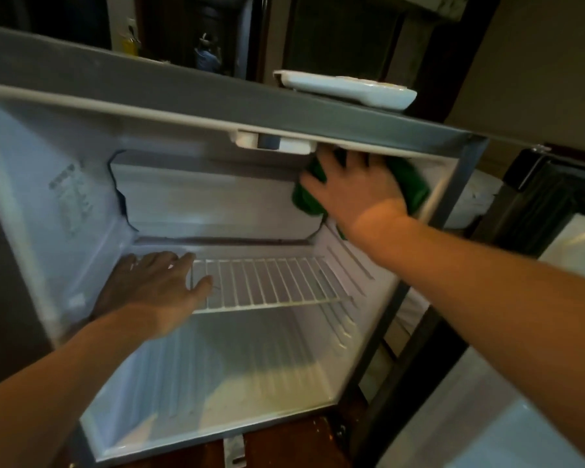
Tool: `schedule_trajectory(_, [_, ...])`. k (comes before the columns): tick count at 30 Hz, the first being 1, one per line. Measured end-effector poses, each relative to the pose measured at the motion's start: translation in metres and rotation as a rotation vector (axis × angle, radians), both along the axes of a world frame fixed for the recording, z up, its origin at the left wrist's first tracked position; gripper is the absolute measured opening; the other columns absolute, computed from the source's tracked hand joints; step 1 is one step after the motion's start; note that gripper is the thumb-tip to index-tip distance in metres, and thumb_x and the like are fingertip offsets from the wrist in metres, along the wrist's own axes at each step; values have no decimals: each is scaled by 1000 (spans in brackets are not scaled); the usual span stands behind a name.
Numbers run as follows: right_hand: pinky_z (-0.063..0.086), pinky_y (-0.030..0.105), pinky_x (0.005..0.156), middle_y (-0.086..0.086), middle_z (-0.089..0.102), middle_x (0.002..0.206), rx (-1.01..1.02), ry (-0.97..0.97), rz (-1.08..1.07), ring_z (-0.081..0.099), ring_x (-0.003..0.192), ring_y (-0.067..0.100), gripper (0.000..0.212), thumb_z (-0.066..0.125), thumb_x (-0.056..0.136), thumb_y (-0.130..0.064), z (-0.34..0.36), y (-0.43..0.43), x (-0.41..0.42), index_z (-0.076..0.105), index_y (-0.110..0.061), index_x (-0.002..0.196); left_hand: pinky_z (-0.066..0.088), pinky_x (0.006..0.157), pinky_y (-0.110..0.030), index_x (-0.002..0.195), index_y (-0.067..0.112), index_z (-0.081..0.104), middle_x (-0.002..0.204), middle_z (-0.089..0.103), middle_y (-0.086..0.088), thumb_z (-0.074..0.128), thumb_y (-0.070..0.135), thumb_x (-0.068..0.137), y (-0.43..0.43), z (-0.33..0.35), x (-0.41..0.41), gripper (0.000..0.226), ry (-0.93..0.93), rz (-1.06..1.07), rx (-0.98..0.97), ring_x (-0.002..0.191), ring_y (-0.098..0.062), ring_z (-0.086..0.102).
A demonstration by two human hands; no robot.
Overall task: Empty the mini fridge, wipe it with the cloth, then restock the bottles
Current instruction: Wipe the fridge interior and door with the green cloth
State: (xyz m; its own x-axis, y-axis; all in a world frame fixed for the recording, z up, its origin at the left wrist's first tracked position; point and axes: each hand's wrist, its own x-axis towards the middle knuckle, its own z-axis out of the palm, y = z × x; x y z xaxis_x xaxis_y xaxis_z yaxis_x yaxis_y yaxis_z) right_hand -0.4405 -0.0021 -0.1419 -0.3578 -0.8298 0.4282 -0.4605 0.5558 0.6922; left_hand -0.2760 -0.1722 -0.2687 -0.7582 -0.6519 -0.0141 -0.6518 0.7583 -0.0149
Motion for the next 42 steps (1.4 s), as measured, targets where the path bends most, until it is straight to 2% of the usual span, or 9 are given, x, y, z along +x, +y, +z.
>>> schedule_trajectory(4, [50,42,68,19,58,118,-2,-156,24,61,80,37,59,74,63,-14,-84,13,7,60,-23,120,15,119,-39,156,30,13,162,20,2,13,63,96,4,2,3,69,17,11,13,148,-18,21])
schedule_trajectory(7, [48,38,56,20,62,102,-121,-265,93,57,62,33,66,84,46,-10,-102,13,0,67,-18,110,12,120,-39,156,29,13,162,21,3,14,61,97,3,0,2,68,30,-5,10,148,-18,19])
schedule_trajectory(14, [43,42,90,8,38,134,-360,-771,31,52,113,38,66,64,82,-34,-99,-8,-1,30,-35,138,11,121,-43,157,27,10,162,21,1,12,59,98,2,-3,3,67,41,-24,8,148,-19,19])
schedule_trajectory(24, [46,41,81,16,31,140,-493,-613,-51,52,104,36,72,65,86,-34,-124,-22,15,24,-27,145,20,118,-40,155,27,21,161,26,2,16,58,98,4,-4,6,65,81,-30,-7,146,-20,27])
schedule_trajectory(28, [50,44,69,24,47,122,-630,-584,2,57,84,38,69,76,75,-23,-133,-15,24,45,-20,136,24,116,-38,151,26,32,158,33,3,22,50,101,7,-6,6,57,166,-16,-48,143,-20,33])
schedule_trajectory(32, [53,44,58,24,57,102,-598,-547,23,60,69,39,65,85,60,-12,-132,-1,40,59,-18,120,12,121,-40,154,27,26,163,18,5,12,52,101,20,-15,16,60,159,0,-15,150,-14,15])
schedule_trajectory(37, [53,48,80,17,49,122,-634,-687,73,59,96,36,74,80,69,-24,-139,36,82,44,-26,134,-10,121,-41,157,20,0,165,-4,-5,6,67,92,50,-23,45,80,75,-80,20,151,-18,-9])
schedule_trajectory(39, [54,49,80,14,50,124,-605,-734,184,59,99,35,78,83,65,-23,-160,53,101,42,-25,132,-2,122,-45,157,17,8,164,5,-11,10,68,91,63,-23,60,83,88,-194,-71,152,-25,0])
schedule_trajectory(42, [54,47,82,8,47,127,-398,-855,234,59,102,32,77,80,67,-24,-201,63,111,39,-27,133,47,104,-49,129,12,62,130,62,-13,35,44,92,87,-32,77,56,138,-604,-229,124,-31,57])
